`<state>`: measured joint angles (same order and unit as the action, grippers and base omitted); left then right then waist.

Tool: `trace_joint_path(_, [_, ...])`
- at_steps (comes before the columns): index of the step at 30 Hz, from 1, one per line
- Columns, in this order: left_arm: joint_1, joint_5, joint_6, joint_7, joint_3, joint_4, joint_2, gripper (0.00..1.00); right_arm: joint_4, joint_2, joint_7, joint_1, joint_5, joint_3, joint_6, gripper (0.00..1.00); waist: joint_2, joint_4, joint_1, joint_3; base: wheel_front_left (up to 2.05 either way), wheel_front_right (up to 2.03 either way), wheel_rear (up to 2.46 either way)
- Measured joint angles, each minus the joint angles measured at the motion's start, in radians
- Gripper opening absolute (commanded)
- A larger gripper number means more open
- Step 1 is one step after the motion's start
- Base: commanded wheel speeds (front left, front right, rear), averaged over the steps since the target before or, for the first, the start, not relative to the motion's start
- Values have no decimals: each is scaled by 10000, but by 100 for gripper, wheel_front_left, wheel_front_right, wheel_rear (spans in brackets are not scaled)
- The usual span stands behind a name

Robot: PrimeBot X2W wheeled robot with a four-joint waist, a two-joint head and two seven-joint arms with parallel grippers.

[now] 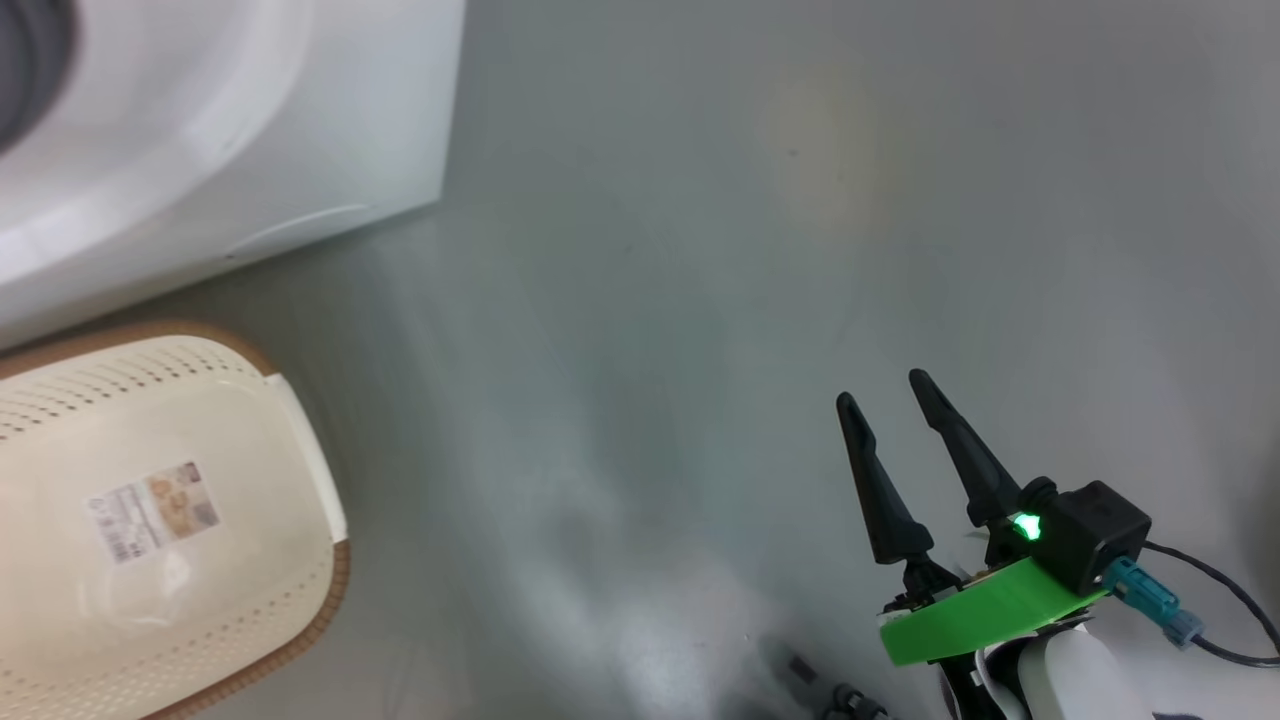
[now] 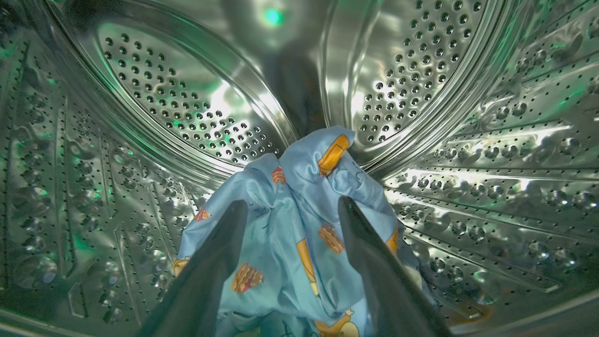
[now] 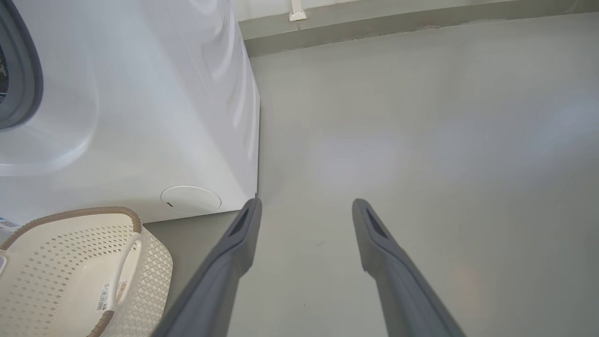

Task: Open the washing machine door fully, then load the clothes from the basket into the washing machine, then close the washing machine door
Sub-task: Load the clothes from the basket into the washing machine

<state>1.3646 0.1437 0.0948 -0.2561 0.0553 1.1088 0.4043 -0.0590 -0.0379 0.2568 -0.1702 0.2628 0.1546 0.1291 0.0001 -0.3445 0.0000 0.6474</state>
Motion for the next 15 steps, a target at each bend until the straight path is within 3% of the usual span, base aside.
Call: trace_joint_path(15, [-2558,435,192,-6,-476,-1342,-1524,100,-257,-31,0,-141,-763,-399,0,100,0,898,0,-1485,0,0,0])
